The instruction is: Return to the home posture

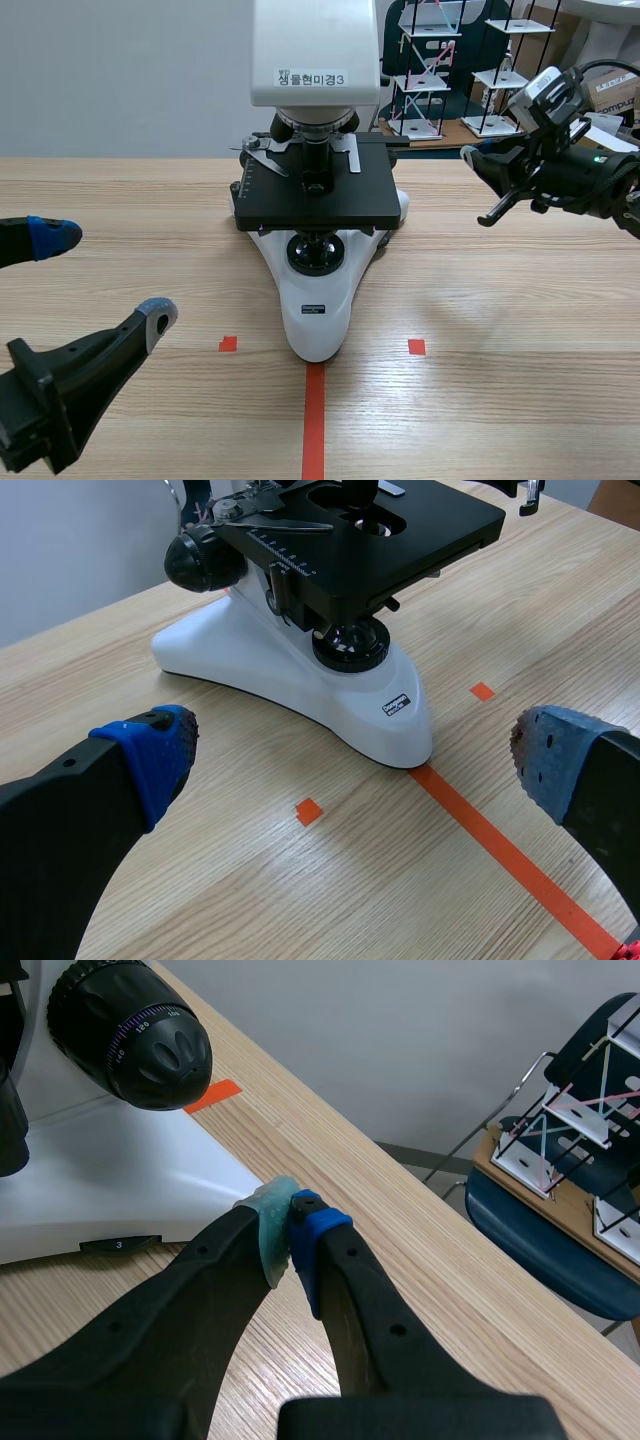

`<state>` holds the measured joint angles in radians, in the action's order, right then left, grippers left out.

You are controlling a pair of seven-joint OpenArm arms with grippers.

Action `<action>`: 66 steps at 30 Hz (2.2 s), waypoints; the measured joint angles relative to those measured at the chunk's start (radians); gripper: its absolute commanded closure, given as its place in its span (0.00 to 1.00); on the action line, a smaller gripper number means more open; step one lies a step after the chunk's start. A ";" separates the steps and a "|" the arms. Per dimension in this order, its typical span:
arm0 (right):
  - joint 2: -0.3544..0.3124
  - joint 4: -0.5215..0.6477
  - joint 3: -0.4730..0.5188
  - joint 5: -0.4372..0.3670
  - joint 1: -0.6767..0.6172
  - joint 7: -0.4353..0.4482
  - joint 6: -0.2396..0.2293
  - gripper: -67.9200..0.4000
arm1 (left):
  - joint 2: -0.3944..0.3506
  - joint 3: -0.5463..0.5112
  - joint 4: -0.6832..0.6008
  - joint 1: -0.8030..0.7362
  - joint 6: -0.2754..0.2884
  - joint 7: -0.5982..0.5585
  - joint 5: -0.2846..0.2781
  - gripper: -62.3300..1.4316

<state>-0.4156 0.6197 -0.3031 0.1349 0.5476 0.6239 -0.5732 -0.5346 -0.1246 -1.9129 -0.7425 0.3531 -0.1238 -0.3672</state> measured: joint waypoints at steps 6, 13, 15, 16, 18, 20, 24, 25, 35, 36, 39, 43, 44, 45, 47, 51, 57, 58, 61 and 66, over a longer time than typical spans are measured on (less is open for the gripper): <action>0.000 0.000 0.000 0.000 0.000 0.000 0.000 0.99 | 0.000 0.000 0.000 0.000 0.000 0.000 0.000 0.00; 0.000 0.000 0.000 0.000 0.000 0.000 0.000 0.99 | 0.000 0.000 0.000 0.000 0.000 0.000 0.000 0.00; 0.000 0.000 0.000 0.000 0.000 0.000 0.000 0.98 | 0.000 0.000 0.000 0.000 0.000 0.000 0.000 0.00; 0.000 0.000 0.000 0.000 0.000 0.000 0.000 0.96 | 0.000 0.000 0.000 0.000 0.000 0.000 0.000 0.00; 0.000 0.000 0.000 -0.001 -0.006 0.003 0.012 0.90 | 0.000 0.000 0.000 0.000 0.000 0.000 0.000 0.00; 0.000 0.004 0.000 -0.002 -0.029 0.033 0.055 0.81 | 0.000 0.000 0.000 0.000 0.000 0.000 0.000 0.00; -0.007 0.043 0.000 -0.010 -0.141 0.148 0.178 0.62 | 0.000 0.000 0.000 0.000 0.000 0.000 0.000 0.00; -0.014 0.072 0.000 -0.025 -0.184 0.152 0.194 0.57 | 0.000 0.000 0.000 0.000 0.000 0.000 0.000 0.00; -0.076 0.565 0.147 -0.326 -0.705 0.143 0.245 0.22 | 0.000 0.000 0.000 0.000 0.000 0.000 0.000 0.00; -0.076 0.618 0.169 -0.336 -0.749 0.138 0.245 0.21 | 0.000 0.000 0.000 0.000 0.000 0.000 0.000 0.00; -0.076 0.771 0.220 -0.345 -0.867 0.113 0.244 0.17 | 0.000 0.000 0.000 0.000 0.000 0.000 0.000 0.00; -0.076 0.974 0.263 -0.345 -1.015 0.093 0.244 0.17 | 0.000 0.000 0.000 0.000 0.003 0.000 0.000 0.00; -0.076 1.032 0.270 -0.345 -1.054 0.052 0.244 0.17 | 0.000 0.000 0.000 0.000 0.004 0.000 0.000 0.00; -0.076 1.075 0.271 -0.345 -1.085 0.028 0.244 0.17 | 0.000 0.000 0.000 0.000 0.006 0.000 0.000 0.00; -0.076 1.147 0.270 -0.344 -1.149 0.022 0.243 0.17 | 0.000 0.000 0.000 0.000 0.006 0.000 0.000 0.00; -0.069 1.204 0.270 -0.343 -1.258 0.057 0.232 0.17 | 0.000 0.000 0.000 0.000 0.006 0.000 0.000 0.00; -0.039 1.183 0.268 -0.342 -1.296 0.120 0.199 0.17 | 0.000 0.000 0.000 0.000 0.006 0.000 0.000 0.00; -0.039 1.181 0.269 -0.341 -1.296 0.121 0.192 0.17 | 0.000 0.000 0.000 0.000 0.006 0.000 0.000 0.00; -0.039 1.179 0.269 -0.334 -1.296 0.122 0.192 0.12 | 0.000 0.000 0.000 0.000 0.006 0.000 0.000 0.00; -0.039 1.176 0.268 -0.262 -1.290 0.099 0.191 0.00 | 0.000 0.000 0.000 0.000 0.006 0.000 0.000 0.00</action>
<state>-0.4549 1.7958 -0.0349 -0.1272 -0.7425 0.7227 -0.3820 -0.5346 -0.1246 -1.9129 -0.7425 0.3595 -0.1234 -0.3672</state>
